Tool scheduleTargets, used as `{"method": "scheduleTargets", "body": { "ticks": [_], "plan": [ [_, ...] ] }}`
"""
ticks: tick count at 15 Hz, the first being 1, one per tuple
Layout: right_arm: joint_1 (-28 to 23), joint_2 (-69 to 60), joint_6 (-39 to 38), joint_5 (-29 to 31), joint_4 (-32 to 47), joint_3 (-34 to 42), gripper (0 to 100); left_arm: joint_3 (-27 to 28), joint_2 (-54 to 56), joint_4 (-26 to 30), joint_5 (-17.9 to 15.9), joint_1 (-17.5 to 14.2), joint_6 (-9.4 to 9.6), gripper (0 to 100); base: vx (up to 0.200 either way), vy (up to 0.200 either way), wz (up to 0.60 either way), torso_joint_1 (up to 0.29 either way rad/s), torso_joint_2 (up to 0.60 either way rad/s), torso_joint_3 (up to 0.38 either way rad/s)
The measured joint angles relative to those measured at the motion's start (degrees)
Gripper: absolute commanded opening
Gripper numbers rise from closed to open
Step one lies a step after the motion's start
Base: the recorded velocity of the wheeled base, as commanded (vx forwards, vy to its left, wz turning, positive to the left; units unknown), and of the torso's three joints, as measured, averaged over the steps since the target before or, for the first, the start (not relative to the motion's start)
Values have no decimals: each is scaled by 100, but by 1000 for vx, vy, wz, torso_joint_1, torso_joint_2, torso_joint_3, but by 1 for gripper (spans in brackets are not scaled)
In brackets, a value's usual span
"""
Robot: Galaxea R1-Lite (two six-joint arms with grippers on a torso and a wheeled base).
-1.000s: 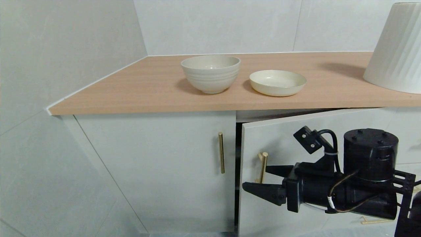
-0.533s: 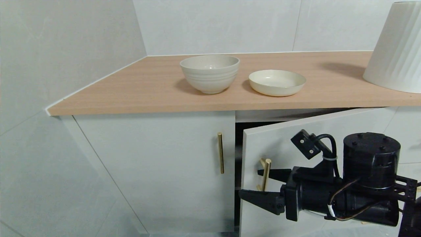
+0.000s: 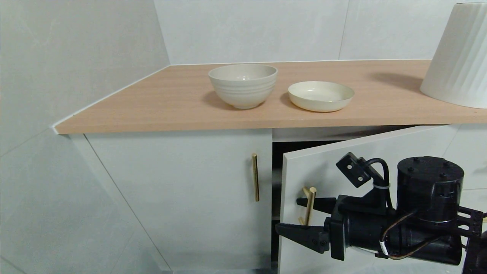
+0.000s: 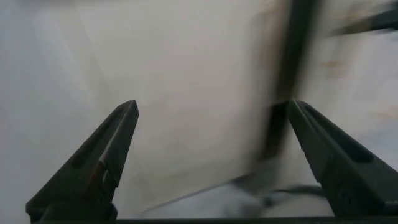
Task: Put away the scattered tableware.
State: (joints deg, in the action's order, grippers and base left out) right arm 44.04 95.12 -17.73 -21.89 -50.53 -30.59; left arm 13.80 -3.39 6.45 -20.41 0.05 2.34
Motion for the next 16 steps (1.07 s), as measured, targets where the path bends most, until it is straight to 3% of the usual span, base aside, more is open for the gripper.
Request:
{"method": "scheduleTargets", "body": {
  "ticks": [3,6,8,11,13,16],
  "plan": [
    [0,-30,-4,-5,9,38,100,739,-970,176,-1184,2,-5,100,0,0,0,0,0,0],
    [0,-59,-11,-7,28,44,100,1406,-2389,154,-1876,44,-5,100,0,0,0,0,0,0],
    [0,-67,-12,-7,30,46,100,1833,-3376,11,-2078,212,-27,100,0,0,0,0,0,0],
    [0,-89,-11,-7,33,66,100,2233,-4812,-624,-2191,909,-291,100,0,0,0,0,0,0],
    [5,-111,-9,-7,33,93,100,2299,-5582,-1146,-2221,1323,-523,100,0,0,0,0,0,0],
    [7,-130,-4,-7,20,140,100,2019,-6546,-1925,-2235,1766,-691,100,0,0,0,0,0,0]
  ]
}}
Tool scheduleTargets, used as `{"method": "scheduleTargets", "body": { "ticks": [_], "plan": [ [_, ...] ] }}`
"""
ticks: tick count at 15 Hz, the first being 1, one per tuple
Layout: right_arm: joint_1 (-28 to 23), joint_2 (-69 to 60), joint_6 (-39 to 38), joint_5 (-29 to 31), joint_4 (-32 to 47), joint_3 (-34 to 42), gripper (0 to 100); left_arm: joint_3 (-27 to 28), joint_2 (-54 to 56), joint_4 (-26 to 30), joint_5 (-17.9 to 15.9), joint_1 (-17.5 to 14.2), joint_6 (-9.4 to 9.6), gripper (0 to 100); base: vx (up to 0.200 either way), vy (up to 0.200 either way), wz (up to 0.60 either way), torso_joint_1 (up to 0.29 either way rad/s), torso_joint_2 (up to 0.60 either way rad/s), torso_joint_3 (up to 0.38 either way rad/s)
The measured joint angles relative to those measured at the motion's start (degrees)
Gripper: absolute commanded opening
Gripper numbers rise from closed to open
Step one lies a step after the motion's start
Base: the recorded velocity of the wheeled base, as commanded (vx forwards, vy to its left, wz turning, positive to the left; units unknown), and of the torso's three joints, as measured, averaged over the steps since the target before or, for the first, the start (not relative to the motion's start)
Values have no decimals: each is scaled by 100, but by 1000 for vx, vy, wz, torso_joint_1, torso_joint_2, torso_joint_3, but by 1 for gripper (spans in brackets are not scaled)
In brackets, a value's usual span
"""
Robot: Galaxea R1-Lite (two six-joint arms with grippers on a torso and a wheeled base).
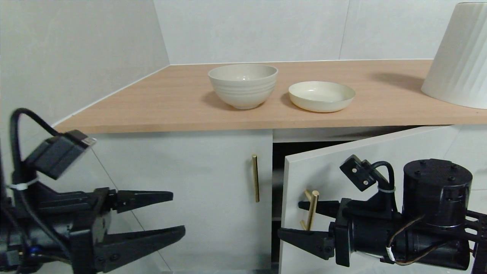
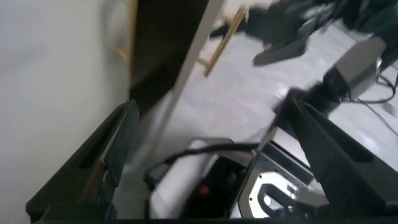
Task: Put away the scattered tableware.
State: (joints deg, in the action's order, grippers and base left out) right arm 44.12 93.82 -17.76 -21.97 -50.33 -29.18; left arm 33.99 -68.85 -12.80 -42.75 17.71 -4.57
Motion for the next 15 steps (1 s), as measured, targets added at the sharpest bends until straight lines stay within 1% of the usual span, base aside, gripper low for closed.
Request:
{"method": "scheduleTargets", "body": {
  "ticks": [1,2,4,6,7,10,12,13,15],
  "plan": [
    [0,-2,0,0,-5,17,100,-108,-232,-233,4,124,-24,100,0,0,0,0,0,0],
    [0,-5,0,0,-2,24,100,-207,-446,-382,9,262,-111,100,0,0,0,0,0,0],
    [-5,-9,2,0,0,41,100,-271,-673,-428,13,441,-374,100,0,0,0,0,0,0],
    [-7,-11,0,0,9,50,100,-290,-763,-430,13,529,-418,100,0,0,0,0,0,0],
    [-10,-11,0,0,11,52,100,-295,-780,-433,13,544,-421,0,0,0,0,0,0,0],
    [-11,-13,0,2,13,69,100,-288,-830,-430,13,561,-443,0,0,0,0,0,0,0],
    [-11,-18,-2,2,17,72,100,-196,-887,-435,0,631,-471,0,0,0,0,0,0,0],
    [-11,-44,-22,2,33,72,100,-117,-936,-435,-2,706,-563,0,0,0,0,0,0,0],
    [-11,-118,-117,-1,48,99,100,328,-1231,-613,4,1026,-881,0,0,0,0,0,0,0]
  ]
}}
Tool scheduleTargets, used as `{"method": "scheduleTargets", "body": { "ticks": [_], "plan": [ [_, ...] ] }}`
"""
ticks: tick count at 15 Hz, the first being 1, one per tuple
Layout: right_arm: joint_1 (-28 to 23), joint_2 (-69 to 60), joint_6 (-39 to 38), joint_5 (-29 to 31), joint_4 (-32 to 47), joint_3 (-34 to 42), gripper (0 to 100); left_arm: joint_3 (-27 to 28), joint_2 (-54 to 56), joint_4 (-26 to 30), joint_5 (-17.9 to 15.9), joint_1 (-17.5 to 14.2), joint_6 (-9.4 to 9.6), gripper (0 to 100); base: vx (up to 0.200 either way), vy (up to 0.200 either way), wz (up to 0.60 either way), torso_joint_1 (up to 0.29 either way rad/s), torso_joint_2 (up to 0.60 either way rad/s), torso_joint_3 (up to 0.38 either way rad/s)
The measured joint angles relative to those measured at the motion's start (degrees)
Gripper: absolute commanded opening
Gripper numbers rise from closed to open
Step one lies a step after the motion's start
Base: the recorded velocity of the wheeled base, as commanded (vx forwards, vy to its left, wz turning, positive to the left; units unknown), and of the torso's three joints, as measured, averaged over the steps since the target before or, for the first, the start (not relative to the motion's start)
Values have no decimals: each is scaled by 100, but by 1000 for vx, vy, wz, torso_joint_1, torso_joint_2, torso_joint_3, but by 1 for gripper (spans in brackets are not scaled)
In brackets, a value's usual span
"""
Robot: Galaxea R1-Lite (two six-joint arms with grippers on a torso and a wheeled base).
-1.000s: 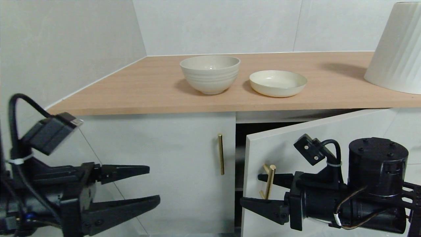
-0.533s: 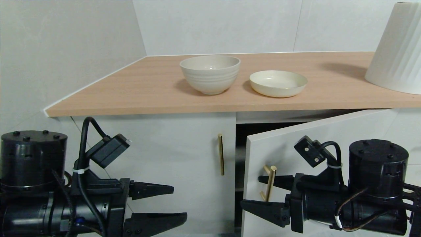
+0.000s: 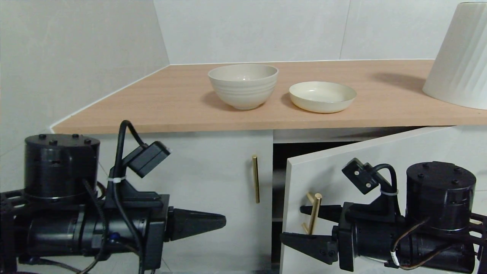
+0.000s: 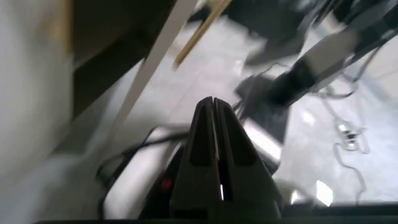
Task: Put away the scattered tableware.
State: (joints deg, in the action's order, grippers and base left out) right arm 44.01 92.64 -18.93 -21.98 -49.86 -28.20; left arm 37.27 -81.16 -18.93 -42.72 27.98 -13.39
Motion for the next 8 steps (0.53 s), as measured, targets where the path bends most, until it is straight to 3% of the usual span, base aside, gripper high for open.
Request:
{"method": "scheduleTargets", "body": {
  "ticks": [2,4,6,7,8],
  "plan": [
    [1,-66,-13,0,10,20,100,358,-408,-430,27,273,-385,0,0,0,0,0,0,0],
    [1,-102,-6,-2,-12,34,100,512,-924,-997,293,501,-678,0,0,0,0,0,0,0],
    [4,-118,-2,-2,-23,50,100,547,-1459,-1631,1113,730,-783,0,0,0,0,0,0,0],
    [1,-127,-2,-5,-28,56,100,525,-1674,-1952,1396,829,-809,0,0,0,0,0,0,0],
    [1,-140,0,0,-28,63,100,451,-1792,-2111,1425,903,-823,0,0,0,0,0,0,0]
  ]
}}
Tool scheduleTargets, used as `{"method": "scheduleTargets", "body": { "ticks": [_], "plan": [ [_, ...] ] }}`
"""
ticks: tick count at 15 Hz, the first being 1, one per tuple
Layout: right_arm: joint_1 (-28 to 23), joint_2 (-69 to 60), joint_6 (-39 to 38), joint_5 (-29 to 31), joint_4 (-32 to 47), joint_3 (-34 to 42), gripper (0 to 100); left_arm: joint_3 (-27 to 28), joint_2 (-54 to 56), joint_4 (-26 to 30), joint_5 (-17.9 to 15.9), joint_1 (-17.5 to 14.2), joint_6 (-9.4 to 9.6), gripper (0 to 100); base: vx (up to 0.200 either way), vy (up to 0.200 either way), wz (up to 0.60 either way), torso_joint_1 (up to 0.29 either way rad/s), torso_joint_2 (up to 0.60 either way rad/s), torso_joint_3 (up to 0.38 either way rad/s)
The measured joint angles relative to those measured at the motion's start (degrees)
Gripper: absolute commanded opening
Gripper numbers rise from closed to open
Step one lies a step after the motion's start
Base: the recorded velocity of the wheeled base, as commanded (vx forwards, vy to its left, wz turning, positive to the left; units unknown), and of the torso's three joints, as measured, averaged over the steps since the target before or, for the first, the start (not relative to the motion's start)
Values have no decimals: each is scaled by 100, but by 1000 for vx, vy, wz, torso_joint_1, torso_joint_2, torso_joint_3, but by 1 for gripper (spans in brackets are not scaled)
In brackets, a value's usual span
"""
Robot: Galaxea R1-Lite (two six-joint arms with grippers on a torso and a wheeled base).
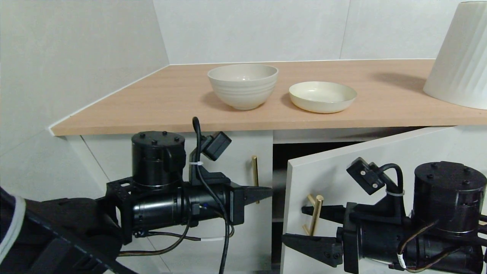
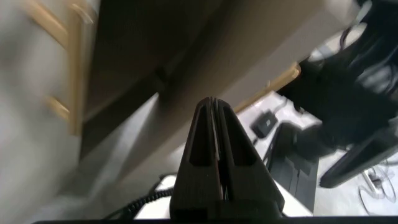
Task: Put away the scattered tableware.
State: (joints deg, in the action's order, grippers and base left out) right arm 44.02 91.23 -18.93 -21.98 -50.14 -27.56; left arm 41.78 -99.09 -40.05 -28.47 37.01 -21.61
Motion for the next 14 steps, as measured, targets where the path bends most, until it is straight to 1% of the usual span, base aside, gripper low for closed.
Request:
{"method": "scheduleTargets", "body": {
  "ticks": [3,6,8,9,11,14],
  "plan": [
    [-6,-52,11,-21,-20,102,100,-195,-249,-680,33,146,0,0,0,0,0,0,0,0],
    [-11,-144,27,-133,-13,210,100,-250,-511,-1128,90,234,5,0,0,0,0,0,0,0],
    [-15,-179,30,-139,-2,238,100,-217,-717,-1319,360,271,22,0,0,0,0,0,0,0],
    [-15,-193,29,-141,5,249,100,-187,-816,-1464,433,282,27,0,0,0,0,0,0,0],
    [-20,-210,29,-139,2,279,100,-157,-992,-1915,468,397,35,0,0,0,0,0,0,0],
    [-33,-243,41,-82,6,328,100,-151,-1246,-2277,532,562,44,0,0,0,0,0,0,0]
  ]
}}
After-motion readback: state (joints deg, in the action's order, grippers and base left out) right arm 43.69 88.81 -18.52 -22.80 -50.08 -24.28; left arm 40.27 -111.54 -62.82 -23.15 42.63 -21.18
